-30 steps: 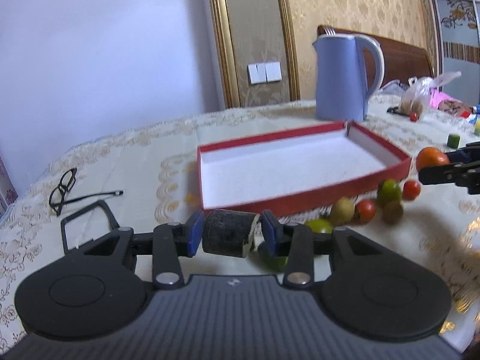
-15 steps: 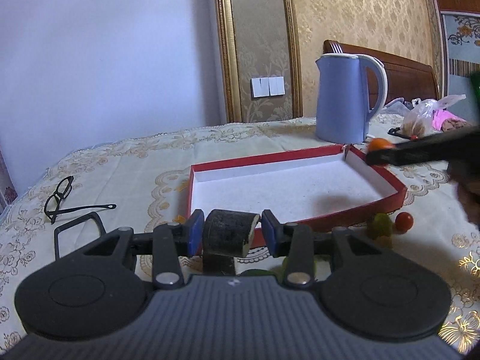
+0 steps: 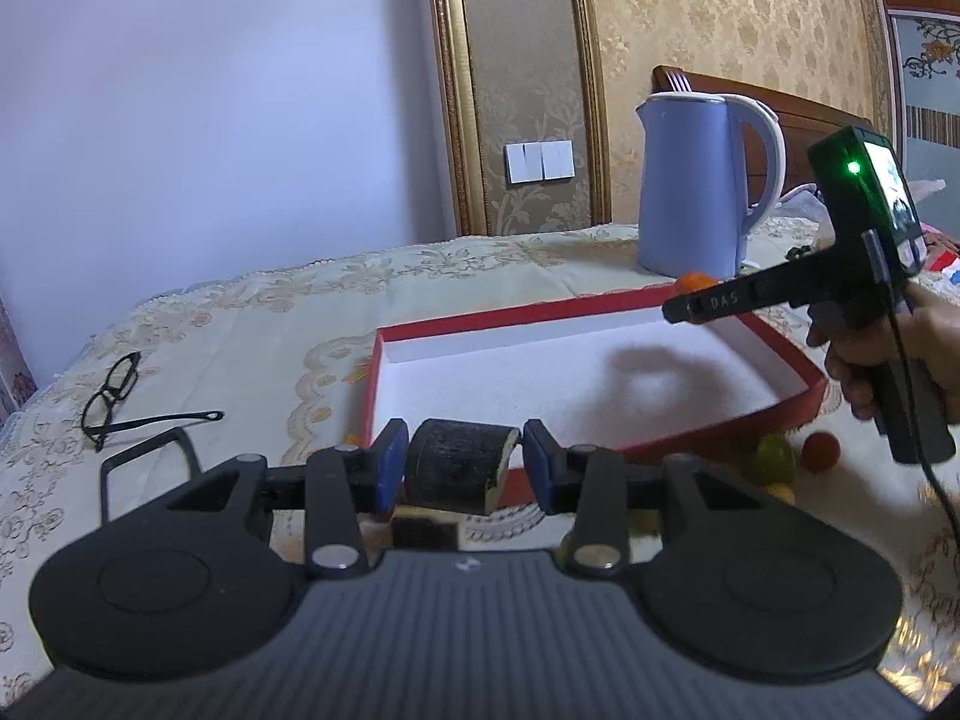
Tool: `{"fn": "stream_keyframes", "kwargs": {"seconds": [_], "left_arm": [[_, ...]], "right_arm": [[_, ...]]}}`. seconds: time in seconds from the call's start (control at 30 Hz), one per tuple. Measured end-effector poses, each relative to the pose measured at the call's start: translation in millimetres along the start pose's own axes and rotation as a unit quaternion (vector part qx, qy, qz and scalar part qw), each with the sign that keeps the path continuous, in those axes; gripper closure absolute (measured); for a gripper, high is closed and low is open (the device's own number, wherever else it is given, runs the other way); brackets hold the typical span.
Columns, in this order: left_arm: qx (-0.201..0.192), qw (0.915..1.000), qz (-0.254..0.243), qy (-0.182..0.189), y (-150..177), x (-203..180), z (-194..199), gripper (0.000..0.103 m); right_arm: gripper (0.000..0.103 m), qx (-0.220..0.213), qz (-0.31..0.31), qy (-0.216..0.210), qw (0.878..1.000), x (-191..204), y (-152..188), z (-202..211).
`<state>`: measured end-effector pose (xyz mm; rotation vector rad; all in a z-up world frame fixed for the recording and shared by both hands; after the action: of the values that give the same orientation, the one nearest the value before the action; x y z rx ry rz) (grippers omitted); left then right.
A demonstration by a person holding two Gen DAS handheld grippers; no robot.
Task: Organize fruits
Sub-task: 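Carry the orange into the red tray and open the right tool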
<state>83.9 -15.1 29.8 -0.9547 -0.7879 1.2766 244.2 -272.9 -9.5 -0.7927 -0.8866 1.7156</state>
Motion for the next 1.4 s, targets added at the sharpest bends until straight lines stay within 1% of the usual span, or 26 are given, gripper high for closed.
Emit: {"fn": "stream_keyframes", "kwargs": {"seconds": [0.2, 0.3, 0.37, 0.4, 0.43, 0.5, 0.57, 0.63, 0.7, 0.77, 0.83, 0.93, 1.03, 1.13, 1.17, 1.2, 1.23, 1.27, 1.3, 1.4], "left_arm": [[0.0, 0.9999, 0.007, 0.013, -4.0, -11.2, -3.4, 0.065], [0.005, 0.9999, 0.006, 0.012, -2.7, -15.2, -6.0, 0.065], [0.01, 0.9998, 0.009, 0.013, -2.8, -15.6, -9.1, 0.065], [0.011, 0.9998, 0.009, 0.012, -3.0, -15.5, -10.1, 0.065], [0.011, 0.9998, 0.009, 0.012, -3.3, -15.2, -11.1, 0.065], [0.013, 0.9999, 0.006, 0.01, -3.9, -14.8, -14.7, 0.065], [0.018, 0.9998, 0.005, 0.005, -5.2, -14.8, -20.2, 0.065], [0.027, 0.9995, 0.012, 0.006, -7.2, -16.0, -27.9, 0.065], [0.04, 0.9989, 0.02, 0.012, -9.3, -18.1, -37.4, 0.065], [0.05, 0.9985, 0.022, 0.008, -11.5, -21.0, -47.4, 0.065], [0.057, 0.9983, 0.014, -0.001, -15.5, -25.7, -58.7, 0.065], [0.065, 0.9978, 0.006, -0.014, -22.8, -31.9, -76.2, 0.065], [0.073, 0.9971, 0.005, -0.023, -31.3, -37.2, -96.1, 0.065], [0.076, 0.9965, 0.003, -0.034, -39.5, -41.9, -115.4, 0.062], [0.078, 0.9961, 0.004, -0.04, -41.4, -41.4, -118.2, 0.056], [0.075, 0.996, 0.006, -0.049, -42.6, -38.7, -116.5, 0.039], [0.059, 0.9967, 0.008, -0.055, -43.5, -35.2, -109.2, 0.028], [0.041, 0.9974, 0.01, -0.059, -43.8, -32.1, -100.0, 0.007], [0.016, 0.9975, 0.014, -0.068, -42.8, -26.4, -85.6, 0.001], [-0.028, 0.9958, 0.03, -0.082, -35.4, -9.8, -45.8, 0.0]], "right_arm": [[0.061, 0.008, 0.007, -0.007, 1.0, 7.9, -11.2, -8.2], [0.06, 0.022, 0.014, -0.009, 1.0, 14.4, -19.0, -21.2], [0.055, 0.037, 0.023, -0.008, 0.999, 18.3, -22.3, -32.1], [0.05, 0.041, 0.03, 0.0, 0.999, 19.6, -22.6, -32.9], [0.049, 0.042, 0.035, 0.011, 0.998, 20.3, -22.0, -29.7], [0.049, 0.021, 0.045, 0.016, 0.999, 19.9, -16.6, -10.4], [0.044, -0.002, 0.047, 0.019, 0.999, 16.9, -6.2, 16.3], [0.033, -0.028, 0.032, 0.016, 0.999, 10.9, 7.6, 45.5], [0.032, -0.057, -0.007, 0.006, 0.998, 1.6, 23.8, 73.7], [0.032, -0.084, -0.054, -0.001, 0.995, -8.0, 41.5, 97.5], [0.031, -0.101, -0.093, 0.012, 0.99, -14.4, 59.0, 116.2], [0.029, -0.112, -0.106, 0.034, 0.988, -14.6, 77.1, 131.8], [0.029, -0.117, -0.085, 0.052, 0.988, -9.9, 82.9, 137.9], [0.029, -0.125, -0.075, 0.045, 0.988, -6.3, 81.9, 139.5], [0.029, -0.123, -0.07, 0.04, 0.989, -4.5, 81.7, 139.3], [0.029, -0.12, -0.064, 0.037, 0.99, -3.5, 83.5, 141.4], [0.029, -0.117, -0.055, 0.035, 0.991, -0.9, 84.2, 142.2], [0.029, -0.114, -0.043, 0.033, 0.992, 0.9, 85.1, 143.8], [0.029, -0.113, -0.035, 0.033, 0.992, 1.7, 86.4, 144.2], [0.029, -0.115, -0.032, 0.031, 0.992, 1.9, 92.9, 147.3]]}}
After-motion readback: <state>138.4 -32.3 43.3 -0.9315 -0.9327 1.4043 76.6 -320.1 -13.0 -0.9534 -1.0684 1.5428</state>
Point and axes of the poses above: each gripper's, at about its wrist camera, not at the fingertips, and z roughly against the way its jaws point, x to its left, y to its underside, the point moved 4 cm from there along -z, roughly the way its jaws point, and after that the axes turned 9 degrees about z, right-handed, at the moved point
